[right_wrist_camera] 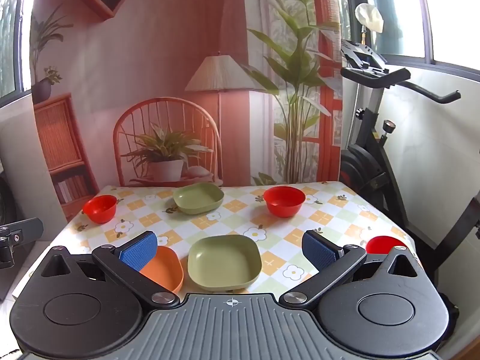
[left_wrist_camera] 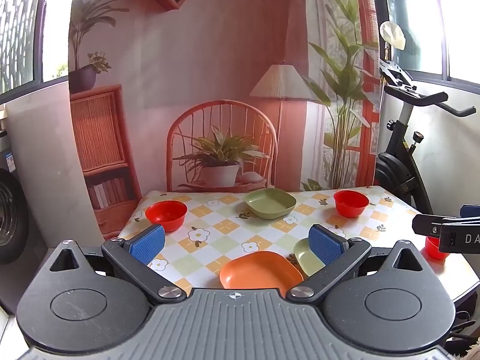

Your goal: Organize plates and bowls

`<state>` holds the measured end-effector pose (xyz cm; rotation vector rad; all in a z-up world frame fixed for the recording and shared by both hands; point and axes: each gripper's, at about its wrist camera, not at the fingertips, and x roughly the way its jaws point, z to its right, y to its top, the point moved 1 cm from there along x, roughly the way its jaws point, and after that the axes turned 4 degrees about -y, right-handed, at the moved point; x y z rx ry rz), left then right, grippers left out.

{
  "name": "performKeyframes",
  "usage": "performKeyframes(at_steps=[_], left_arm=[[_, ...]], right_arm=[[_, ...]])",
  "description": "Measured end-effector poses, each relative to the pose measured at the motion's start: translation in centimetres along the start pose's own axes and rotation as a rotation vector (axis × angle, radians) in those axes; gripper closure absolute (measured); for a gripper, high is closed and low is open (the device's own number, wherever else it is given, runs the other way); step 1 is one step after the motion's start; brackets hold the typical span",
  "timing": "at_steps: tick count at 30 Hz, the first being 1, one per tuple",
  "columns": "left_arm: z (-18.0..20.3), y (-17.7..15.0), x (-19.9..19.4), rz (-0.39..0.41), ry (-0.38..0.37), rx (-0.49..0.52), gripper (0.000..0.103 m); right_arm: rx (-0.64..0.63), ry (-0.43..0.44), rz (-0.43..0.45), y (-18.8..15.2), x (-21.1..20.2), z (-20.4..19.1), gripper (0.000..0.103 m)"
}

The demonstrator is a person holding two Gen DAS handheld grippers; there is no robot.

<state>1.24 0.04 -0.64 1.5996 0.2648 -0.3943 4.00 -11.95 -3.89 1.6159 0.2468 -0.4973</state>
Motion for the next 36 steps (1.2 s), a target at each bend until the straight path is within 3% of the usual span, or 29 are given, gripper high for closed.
performKeyframes(at_steps=[36], left_arm=[[0.12, 0.08, -0.38, 0.001, 0.000, 0.000, 0.000]], right_arm=[[0.002, 0.000, -0.002, 0.19, 0.08, 0.12, 0.000]])
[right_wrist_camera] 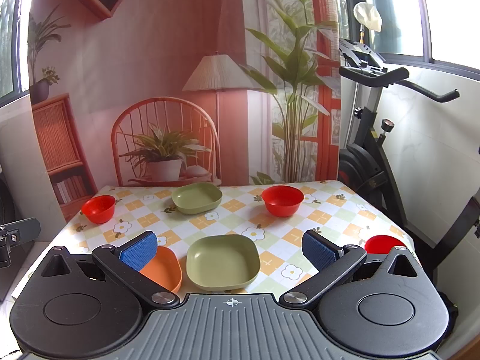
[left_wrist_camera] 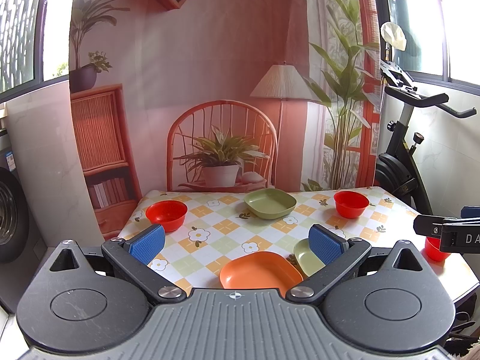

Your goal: Organize plates and bowls

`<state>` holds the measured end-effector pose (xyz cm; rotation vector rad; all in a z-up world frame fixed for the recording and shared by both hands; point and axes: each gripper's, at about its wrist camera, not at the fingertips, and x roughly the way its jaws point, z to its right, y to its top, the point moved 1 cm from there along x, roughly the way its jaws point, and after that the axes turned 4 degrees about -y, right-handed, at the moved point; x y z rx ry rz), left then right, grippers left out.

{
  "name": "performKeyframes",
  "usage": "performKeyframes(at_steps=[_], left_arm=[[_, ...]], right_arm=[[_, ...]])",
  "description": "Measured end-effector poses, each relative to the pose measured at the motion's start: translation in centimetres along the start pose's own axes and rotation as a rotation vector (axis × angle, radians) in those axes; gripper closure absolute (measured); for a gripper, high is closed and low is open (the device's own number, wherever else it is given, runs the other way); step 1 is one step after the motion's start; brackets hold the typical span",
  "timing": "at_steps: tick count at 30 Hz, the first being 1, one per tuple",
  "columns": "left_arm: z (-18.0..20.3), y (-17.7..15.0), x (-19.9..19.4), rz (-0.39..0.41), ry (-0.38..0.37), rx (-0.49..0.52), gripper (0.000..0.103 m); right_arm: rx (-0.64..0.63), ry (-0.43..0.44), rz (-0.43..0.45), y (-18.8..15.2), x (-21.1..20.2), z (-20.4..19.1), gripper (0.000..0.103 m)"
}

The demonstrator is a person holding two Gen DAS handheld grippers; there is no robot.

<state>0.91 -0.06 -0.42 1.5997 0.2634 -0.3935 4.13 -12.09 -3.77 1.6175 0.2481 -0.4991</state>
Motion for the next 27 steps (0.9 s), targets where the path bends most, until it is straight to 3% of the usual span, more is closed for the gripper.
performKeyframes(at_steps=[27], left_arm=[[0.09, -0.01, 0.05, -0.002, -0.003, -0.005, 0.000]], right_arm=[[0.000, 0.001, -0.003, -0.14, 0.15, 0.01, 0.000]])
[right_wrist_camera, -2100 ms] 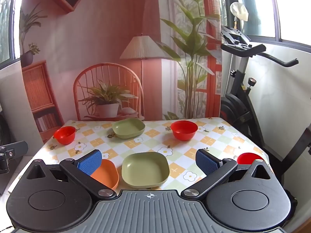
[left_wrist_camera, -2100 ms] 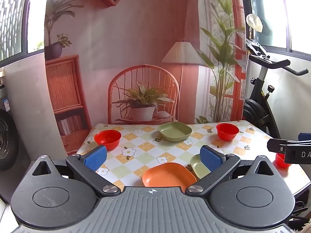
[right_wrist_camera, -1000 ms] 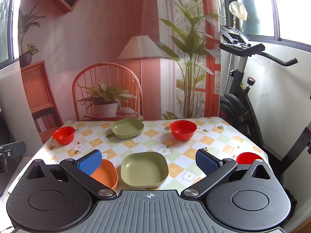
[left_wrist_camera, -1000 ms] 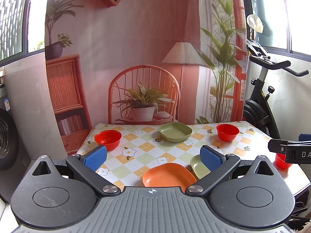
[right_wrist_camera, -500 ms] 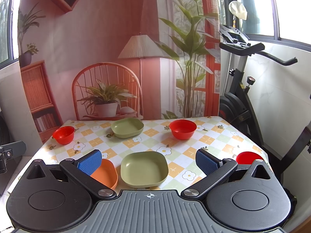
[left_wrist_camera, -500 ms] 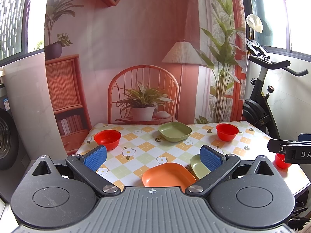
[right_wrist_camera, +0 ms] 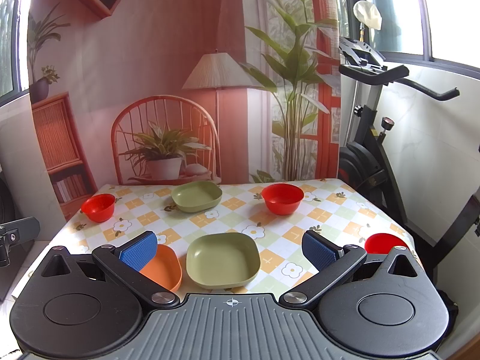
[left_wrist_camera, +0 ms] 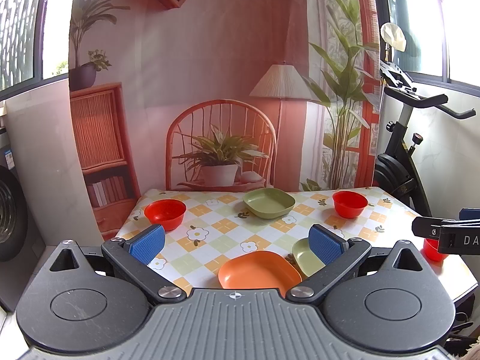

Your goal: Organize plates and bowls

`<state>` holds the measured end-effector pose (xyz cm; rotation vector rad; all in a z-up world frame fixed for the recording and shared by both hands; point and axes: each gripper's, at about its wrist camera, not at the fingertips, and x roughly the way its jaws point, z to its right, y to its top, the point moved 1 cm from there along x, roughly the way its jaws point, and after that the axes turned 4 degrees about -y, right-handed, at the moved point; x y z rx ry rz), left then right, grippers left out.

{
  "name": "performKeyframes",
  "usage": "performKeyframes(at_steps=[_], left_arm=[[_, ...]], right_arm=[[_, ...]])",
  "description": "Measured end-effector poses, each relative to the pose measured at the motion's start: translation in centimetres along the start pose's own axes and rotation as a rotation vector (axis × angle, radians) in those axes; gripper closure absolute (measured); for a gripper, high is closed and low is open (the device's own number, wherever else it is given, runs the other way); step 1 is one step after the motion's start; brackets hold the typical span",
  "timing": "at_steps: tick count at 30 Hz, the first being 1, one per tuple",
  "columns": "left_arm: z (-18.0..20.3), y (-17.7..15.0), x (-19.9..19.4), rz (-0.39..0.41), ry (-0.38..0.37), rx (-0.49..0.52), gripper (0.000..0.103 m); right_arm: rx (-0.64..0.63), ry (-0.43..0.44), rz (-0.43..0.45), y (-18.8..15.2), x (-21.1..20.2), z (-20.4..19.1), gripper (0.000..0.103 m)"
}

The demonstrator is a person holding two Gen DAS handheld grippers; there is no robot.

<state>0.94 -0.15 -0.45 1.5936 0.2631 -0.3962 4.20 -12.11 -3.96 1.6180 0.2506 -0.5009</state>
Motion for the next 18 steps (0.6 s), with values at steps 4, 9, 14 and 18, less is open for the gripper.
performKeyframes(at_steps=[4, 9, 14, 18], left_arm=[[0.2, -0.1, 0.1, -0.003, -0.002, -0.003, 0.000], [-0.2, -0.1, -0.1, -0.005, -0.014, -0.031, 0.000], [-0.1, 0.2, 0.3, -0.027, -0.013, -0.039, 0.000], [-0.3, 0.5, 0.8, -0.019, 0.005, -0.028, 0.000]], right_arm=[[0.001, 0.000, -0.001, -0.1, 0.1, 0.0, 0.000], [0.002, 0.003, -0.003, 0.4, 0.0, -0.3, 0.000], [0.027, 0.037, -0.002, 0.3, 1.1, 1.1, 0.000], [0.063, 0.045, 0.018, 1.1, 1.9, 1.8, 0.000]])
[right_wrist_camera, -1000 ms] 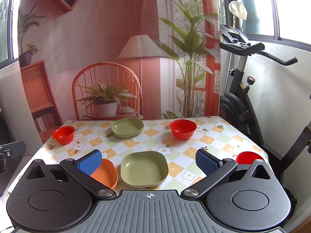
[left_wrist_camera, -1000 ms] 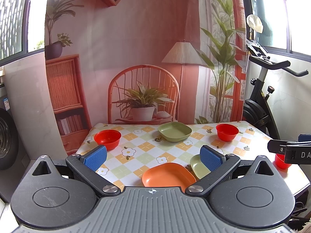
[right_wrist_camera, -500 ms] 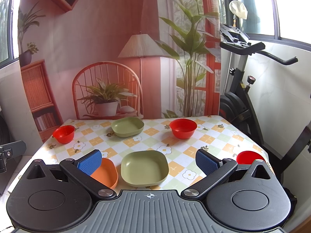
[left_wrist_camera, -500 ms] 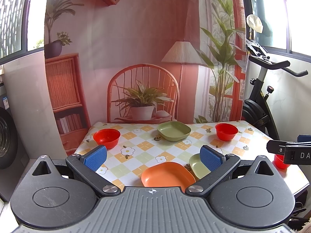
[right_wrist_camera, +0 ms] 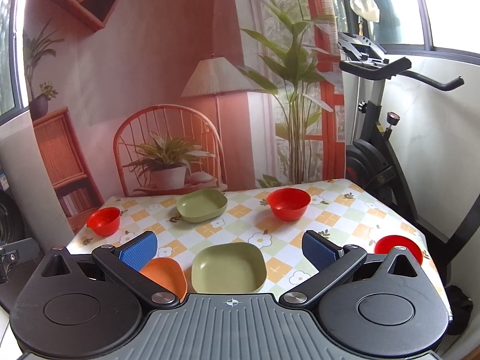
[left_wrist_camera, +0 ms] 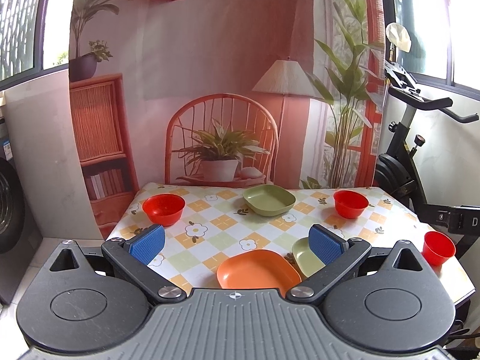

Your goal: Organize plates and bowls

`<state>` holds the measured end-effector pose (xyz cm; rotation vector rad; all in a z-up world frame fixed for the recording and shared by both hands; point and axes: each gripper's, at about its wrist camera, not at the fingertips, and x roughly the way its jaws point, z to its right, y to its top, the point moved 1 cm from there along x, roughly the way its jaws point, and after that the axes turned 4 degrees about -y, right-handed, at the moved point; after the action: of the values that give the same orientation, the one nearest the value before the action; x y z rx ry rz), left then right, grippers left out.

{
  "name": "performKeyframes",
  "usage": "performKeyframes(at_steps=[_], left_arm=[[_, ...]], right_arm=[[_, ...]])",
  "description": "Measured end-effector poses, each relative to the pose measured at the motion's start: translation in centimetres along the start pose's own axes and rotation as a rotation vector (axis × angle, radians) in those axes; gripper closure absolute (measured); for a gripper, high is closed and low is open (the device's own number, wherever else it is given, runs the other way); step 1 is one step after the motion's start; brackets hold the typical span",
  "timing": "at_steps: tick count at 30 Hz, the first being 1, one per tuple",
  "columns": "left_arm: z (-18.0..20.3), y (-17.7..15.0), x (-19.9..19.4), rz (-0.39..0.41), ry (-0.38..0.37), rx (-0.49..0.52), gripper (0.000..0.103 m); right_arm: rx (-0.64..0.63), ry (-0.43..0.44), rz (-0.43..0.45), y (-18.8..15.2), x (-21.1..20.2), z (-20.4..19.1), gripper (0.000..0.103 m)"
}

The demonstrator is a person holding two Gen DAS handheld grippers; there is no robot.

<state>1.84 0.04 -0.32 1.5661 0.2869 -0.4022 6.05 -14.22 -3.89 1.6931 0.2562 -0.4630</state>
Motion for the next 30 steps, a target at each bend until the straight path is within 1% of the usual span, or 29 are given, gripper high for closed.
performKeyframes(at_steps=[3, 5, 9, 10, 13, 15, 19, 22, 25, 27, 29, 30], left_arm=[[-0.1, 0.6, 0.8, 0.013, 0.060, 0.038, 0.000], [-0.5, 1.1, 1.3, 0.021, 0.084, 0.045, 0.000], [-1.4, 2.2, 2.4, 0.038, 0.110, 0.042, 0.001], [-1.6, 2.6, 2.8, 0.039, 0.116, 0.045, 0.001], [-2.0, 3.5, 4.1, 0.028, 0.118, 0.047, 0.001], [-2.2, 3.9, 4.9, 0.020, 0.114, 0.049, 0.001], [-2.2, 4.9, 6.3, 0.026, 0.111, 0.070, 0.002], [-2.2, 5.6, 7.3, 0.035, 0.111, 0.074, 0.002], [-2.5, 6.3, 8.7, 0.028, 0.083, 0.051, 0.002], [-2.5, 6.6, 9.6, 0.021, 0.074, 0.043, 0.003], [-2.4, 6.6, 10.5, 0.013, 0.086, 0.045, 0.003], [-2.4, 6.5, 11.0, 0.005, 0.097, 0.043, 0.003]], right_arm=[[0.038, 0.022, 0.012, 1.1, 0.8, 1.2, 0.000], [0.057, 0.023, 0.039, 1.8, 1.3, 2.0, 0.000], [0.054, -0.017, 0.083, 3.0, 2.8, 2.8, 0.000], [0.056, -0.015, 0.088, 3.2, 3.3, 3.0, 0.000], [0.085, 0.036, 0.100, 4.0, 4.8, 3.4, 0.000], [0.107, 0.054, 0.103, 4.7, 6.0, 3.5, 0.000], [0.141, 0.074, 0.088, 6.2, 8.3, 3.5, 0.000], [0.124, 0.084, 0.072, 6.9, 10.0, 3.4, 0.000], [0.081, 0.052, 0.025, 7.6, 12.3, 3.0, 0.000], [0.088, 0.077, -0.001, 7.8, 13.5, 3.1, 0.000], [0.101, 0.101, -0.020, 7.8, 14.4, 3.3, 0.000], [0.103, 0.096, -0.031, 7.8, 14.9, 3.4, 0.000]])
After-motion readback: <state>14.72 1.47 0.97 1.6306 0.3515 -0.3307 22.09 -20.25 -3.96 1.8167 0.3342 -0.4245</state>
